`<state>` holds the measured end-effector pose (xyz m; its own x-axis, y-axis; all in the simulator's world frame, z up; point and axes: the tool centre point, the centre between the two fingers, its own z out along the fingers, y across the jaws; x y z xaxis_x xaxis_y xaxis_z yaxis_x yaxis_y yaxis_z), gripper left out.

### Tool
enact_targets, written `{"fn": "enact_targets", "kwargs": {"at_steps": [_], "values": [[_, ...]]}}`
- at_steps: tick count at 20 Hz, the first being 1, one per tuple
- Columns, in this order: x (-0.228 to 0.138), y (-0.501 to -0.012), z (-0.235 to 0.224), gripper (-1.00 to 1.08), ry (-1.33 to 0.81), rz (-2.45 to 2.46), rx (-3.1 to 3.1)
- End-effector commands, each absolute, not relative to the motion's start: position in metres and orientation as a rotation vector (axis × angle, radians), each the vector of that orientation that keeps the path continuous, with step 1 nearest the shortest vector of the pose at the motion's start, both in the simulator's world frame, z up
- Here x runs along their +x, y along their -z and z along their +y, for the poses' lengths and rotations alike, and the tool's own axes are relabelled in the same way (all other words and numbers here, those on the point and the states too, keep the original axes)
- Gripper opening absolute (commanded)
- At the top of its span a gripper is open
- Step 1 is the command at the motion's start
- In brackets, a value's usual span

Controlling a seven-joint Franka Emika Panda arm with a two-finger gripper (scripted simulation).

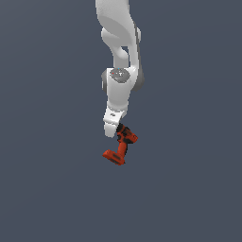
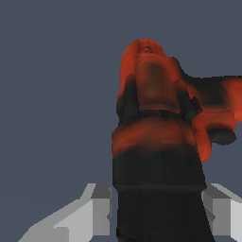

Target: Pick up the object and move it to a goal position.

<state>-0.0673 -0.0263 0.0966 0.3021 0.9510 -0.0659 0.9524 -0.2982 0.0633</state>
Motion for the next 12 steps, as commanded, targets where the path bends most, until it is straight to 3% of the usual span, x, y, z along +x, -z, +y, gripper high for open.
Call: {"fn": "enact_targets", "kwargs": {"at_steps": [1,12], "values": [[-0.07,-0.119,-0.044,-1.0,0.014,1.8,2.457],[-0.094,-0.213,-0.128,-1.0,0.009,1.803,2.458]]}}
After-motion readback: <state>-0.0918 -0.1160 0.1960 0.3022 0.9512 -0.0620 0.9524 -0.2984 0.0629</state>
